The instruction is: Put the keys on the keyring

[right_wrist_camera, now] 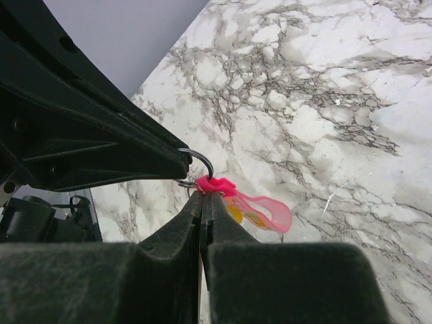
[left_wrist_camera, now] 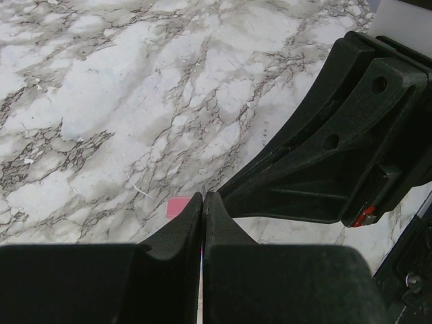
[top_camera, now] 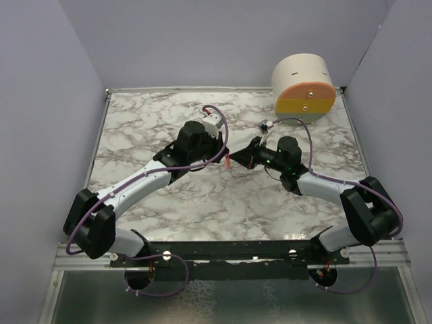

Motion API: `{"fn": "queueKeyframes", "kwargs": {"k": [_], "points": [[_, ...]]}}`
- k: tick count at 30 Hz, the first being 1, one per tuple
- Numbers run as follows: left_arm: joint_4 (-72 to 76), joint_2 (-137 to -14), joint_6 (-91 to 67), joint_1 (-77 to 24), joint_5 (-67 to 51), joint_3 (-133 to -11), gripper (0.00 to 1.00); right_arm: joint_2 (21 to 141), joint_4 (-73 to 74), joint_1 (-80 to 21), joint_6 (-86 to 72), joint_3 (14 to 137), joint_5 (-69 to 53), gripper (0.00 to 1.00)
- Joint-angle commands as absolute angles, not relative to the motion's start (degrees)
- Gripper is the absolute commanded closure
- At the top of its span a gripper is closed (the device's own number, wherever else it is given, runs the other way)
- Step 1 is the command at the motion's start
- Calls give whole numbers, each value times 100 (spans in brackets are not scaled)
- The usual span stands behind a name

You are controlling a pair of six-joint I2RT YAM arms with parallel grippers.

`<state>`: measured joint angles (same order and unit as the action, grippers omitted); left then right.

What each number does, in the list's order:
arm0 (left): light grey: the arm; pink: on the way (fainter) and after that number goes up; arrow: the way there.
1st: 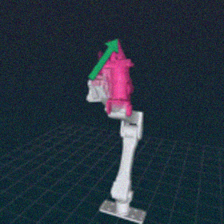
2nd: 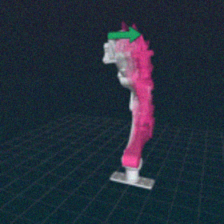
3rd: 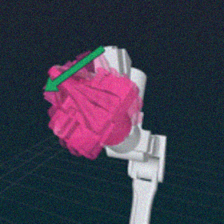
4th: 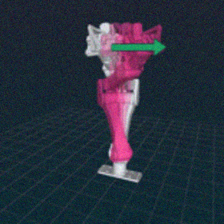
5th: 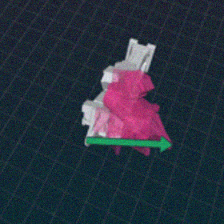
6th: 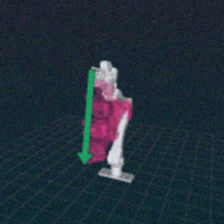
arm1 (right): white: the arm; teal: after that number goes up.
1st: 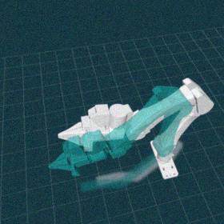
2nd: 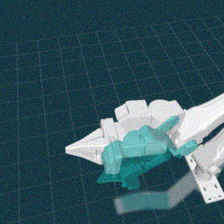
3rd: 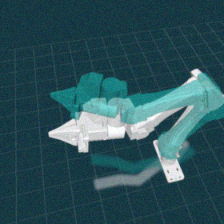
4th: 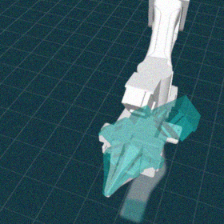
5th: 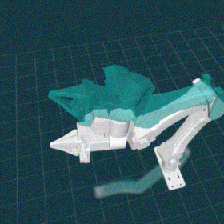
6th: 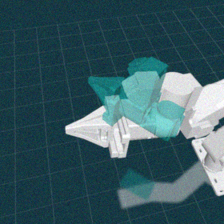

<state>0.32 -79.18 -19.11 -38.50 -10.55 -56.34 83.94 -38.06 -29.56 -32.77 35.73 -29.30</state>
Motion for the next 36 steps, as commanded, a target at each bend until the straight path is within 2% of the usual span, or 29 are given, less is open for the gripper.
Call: {"fn": "queueKeyframes", "kwargs": {"k": [1, 24, 36], "points": [[-9, -7760, -1857, -3885, -1248, -5621, 100, 8252, -3683, -2971, -3110, 3642, -2671, 99], [-111, -7937, -2092, -3885, -1774, -5656, 100, 8019, -3741, -2971, -2297, 3423, -2105, 99], [-309, -8354, -2251, -3885, -2047, -5869, 100, 7736, -4978, -2971, -1728, 2690, -1881, 99]]}}
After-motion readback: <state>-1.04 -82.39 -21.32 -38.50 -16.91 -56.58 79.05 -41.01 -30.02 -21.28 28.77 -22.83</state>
